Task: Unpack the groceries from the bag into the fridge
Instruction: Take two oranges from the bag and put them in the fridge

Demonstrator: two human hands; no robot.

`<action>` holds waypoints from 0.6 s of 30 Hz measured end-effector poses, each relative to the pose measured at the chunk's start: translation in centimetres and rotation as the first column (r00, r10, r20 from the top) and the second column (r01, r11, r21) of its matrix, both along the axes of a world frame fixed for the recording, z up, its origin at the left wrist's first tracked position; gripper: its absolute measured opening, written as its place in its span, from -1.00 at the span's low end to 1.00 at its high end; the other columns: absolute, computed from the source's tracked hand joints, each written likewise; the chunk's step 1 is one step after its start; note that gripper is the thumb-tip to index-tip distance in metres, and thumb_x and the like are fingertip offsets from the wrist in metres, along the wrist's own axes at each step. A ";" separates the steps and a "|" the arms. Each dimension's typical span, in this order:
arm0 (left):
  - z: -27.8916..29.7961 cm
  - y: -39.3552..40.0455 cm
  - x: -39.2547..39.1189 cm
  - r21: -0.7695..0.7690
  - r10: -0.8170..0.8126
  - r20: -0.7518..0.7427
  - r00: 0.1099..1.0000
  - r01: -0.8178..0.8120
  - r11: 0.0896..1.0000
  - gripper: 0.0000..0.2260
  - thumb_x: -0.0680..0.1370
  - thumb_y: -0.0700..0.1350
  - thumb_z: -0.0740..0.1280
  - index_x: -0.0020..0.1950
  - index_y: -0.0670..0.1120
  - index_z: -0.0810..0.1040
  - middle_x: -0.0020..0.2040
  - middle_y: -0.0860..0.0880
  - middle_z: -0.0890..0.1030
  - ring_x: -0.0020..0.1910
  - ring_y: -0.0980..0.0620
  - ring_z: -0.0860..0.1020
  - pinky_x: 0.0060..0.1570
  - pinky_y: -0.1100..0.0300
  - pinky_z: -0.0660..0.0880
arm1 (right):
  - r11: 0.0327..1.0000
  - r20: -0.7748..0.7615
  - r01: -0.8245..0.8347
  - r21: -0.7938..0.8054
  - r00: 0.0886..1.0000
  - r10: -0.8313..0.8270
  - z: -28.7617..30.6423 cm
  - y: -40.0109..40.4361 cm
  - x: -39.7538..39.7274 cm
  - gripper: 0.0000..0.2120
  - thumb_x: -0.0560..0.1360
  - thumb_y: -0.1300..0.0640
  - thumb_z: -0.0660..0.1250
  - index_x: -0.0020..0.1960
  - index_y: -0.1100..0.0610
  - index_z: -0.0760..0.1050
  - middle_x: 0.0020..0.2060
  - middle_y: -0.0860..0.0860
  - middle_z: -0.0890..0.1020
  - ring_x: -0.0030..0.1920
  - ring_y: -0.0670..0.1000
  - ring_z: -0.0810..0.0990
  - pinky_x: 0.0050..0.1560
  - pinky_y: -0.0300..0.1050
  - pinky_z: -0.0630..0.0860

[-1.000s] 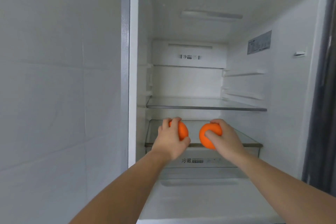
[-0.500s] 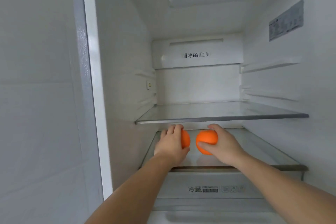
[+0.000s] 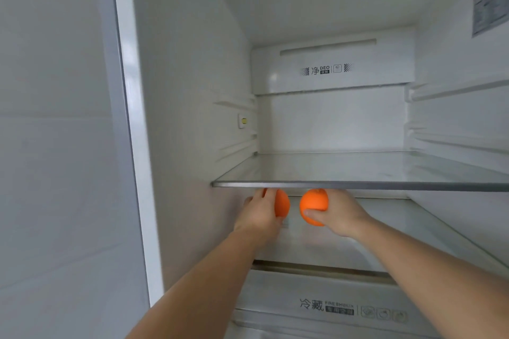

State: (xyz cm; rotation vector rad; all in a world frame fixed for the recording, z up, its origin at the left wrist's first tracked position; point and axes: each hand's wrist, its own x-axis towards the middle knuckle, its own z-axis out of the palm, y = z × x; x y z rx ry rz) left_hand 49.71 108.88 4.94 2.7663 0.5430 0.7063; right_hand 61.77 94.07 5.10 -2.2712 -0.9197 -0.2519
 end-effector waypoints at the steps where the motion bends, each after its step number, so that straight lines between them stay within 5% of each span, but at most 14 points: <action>1: 0.0 0.0 -0.1 0.008 0.006 -0.018 1.000 -0.006 1.000 -0.41 0.53 -0.04 0.35 0.50 0.05 0.18 0.44 -0.06 0.29 0.30 -0.19 0.38 0.19 -0.01 0.44 | 1.000 -0.007 0.003 -0.008 1.000 -0.003 -0.1 0.2 0.1 -0.52 0.29 -0.15 0.50 0.11 0.08 0.57 0.02 0.07 0.65 0.01 0.06 0.60 -0.05 -0.14 0.47; 6: 1.0 0.1 -0.6 0.046 0.049 -0.041 0.998 -0.047 0.998 -0.44 0.52 -0.03 0.36 0.47 0.01 0.22 0.43 -0.08 0.27 0.28 -0.21 0.40 0.17 -0.02 0.46 | 0.999 -0.061 -0.001 -0.043 0.998 -0.002 0.9 0.5 -0.4 -0.47 0.06 -0.29 0.34 -0.11 0.01 0.55 -0.14 0.03 0.64 -0.11 0.04 0.61 -0.07 -0.03 0.58; 11: 0.6 -0.4 -2.0 0.068 0.007 -0.039 0.999 -0.004 0.998 -0.41 0.51 -0.01 0.34 0.49 0.03 0.19 0.47 -0.03 0.20 0.35 -0.18 0.30 0.21 -0.03 0.43 | 0.996 -0.052 0.048 -0.070 0.997 -0.052 1.2 -0.8 -3.1 -0.22 0.30 -0.17 0.45 0.41 0.05 0.26 0.29 0.11 0.39 0.24 0.16 0.50 0.20 0.01 0.48; 18: 1.1 -1.7 -4.8 0.118 -0.119 -0.056 0.991 0.125 0.985 -0.32 0.48 -0.01 0.32 0.53 0.04 0.09 0.54 -0.06 0.08 0.51 -0.17 0.07 0.41 -0.05 0.25 | 0.984 0.053 0.113 -0.140 0.993 -0.106 1.7 -3.2 -7.6 -0.27 0.40 -0.14 0.40 0.46 -0.02 0.17 0.31 0.08 0.36 0.28 0.15 0.44 0.24 0.07 0.45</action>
